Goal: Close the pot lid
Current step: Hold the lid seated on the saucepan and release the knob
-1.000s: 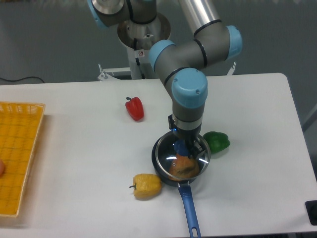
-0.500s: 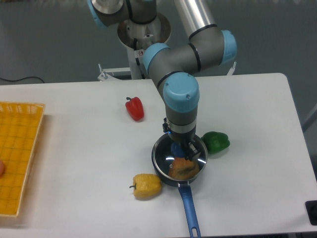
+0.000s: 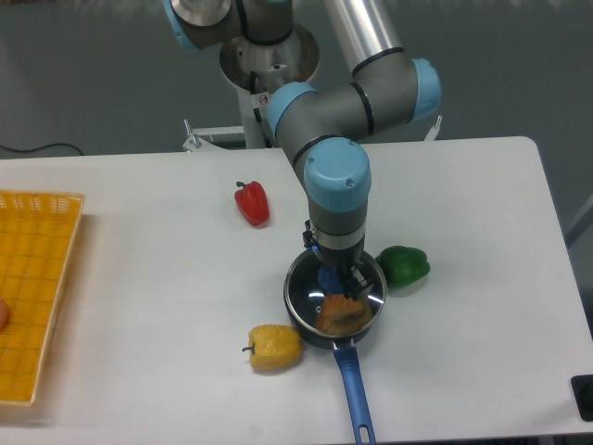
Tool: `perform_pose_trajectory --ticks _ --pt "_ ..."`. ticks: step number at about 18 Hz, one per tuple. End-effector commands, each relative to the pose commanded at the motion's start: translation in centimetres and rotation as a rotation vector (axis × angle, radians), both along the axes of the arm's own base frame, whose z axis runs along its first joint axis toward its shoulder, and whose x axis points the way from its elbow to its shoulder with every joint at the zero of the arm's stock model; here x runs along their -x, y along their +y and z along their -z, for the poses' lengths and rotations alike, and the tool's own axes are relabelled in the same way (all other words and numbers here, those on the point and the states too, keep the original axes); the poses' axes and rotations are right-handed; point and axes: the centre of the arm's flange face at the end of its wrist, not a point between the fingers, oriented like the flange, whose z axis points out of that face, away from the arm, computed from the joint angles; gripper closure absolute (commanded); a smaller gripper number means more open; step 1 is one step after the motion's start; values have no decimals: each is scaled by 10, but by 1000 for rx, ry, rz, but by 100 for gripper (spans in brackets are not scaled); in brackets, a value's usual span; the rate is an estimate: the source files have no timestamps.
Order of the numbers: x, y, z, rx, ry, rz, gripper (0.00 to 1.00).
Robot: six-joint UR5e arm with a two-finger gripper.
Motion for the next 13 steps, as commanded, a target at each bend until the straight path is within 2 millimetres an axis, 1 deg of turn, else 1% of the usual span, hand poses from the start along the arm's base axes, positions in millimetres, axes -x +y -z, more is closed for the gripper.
perform_pose_trajectory --ticks 13 --pt "-1 1 7 7 -8 2 42"
